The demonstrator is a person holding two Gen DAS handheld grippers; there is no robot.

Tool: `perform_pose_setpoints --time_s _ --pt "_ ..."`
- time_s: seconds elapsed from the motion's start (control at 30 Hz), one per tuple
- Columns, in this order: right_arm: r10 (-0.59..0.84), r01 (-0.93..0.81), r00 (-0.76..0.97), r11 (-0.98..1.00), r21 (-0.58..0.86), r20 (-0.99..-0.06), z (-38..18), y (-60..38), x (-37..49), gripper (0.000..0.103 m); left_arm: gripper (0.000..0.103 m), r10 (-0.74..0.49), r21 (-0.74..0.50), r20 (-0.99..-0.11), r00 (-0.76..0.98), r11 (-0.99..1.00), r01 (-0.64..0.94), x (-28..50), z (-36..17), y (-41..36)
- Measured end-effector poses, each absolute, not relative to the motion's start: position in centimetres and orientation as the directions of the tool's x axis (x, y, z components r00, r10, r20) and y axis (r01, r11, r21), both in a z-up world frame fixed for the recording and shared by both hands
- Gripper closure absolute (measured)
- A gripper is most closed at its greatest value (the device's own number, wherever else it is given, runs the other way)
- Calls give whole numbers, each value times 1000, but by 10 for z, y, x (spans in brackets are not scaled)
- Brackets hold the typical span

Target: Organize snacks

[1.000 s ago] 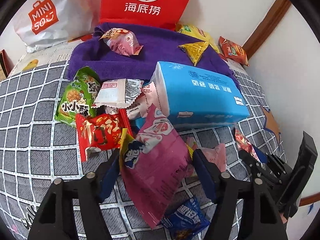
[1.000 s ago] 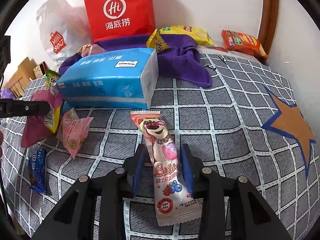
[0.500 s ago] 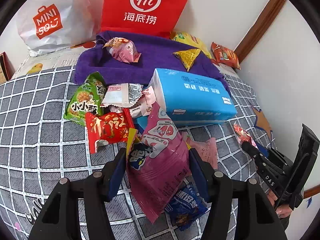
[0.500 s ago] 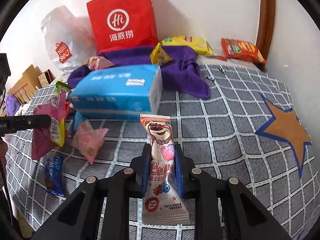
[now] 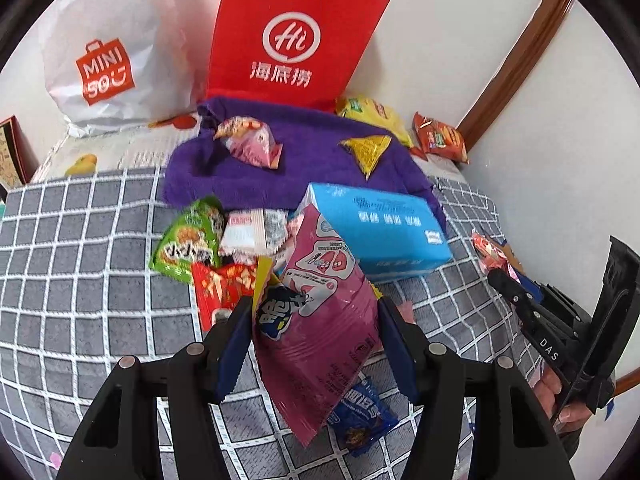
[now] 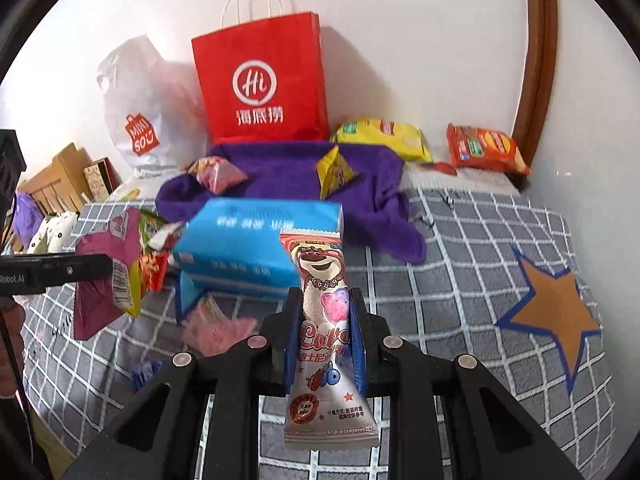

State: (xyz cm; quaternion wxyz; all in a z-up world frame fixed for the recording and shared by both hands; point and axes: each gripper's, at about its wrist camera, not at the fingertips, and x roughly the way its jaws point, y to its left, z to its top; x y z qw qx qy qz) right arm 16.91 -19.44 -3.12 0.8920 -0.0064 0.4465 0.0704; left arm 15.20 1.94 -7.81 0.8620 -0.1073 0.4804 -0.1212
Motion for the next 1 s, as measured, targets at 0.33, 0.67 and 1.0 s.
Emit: perform_pose_setpoints --time_s 0.33,0.67,1.0 --pt "115 -138 623 990 36 -773 -6 -183 190 81 44 -318 -309 -783 535 945 109 169 -57 28" --pt "111 -138 637 990 29 -763 3 -179 223 81 44 -325 -314 -773 545 942 116 199 -39 34" --pt "98 -133 660 991 12 -745 8 -175 275 81 44 -312 -291 -777 546 948 128 241 -28 38"
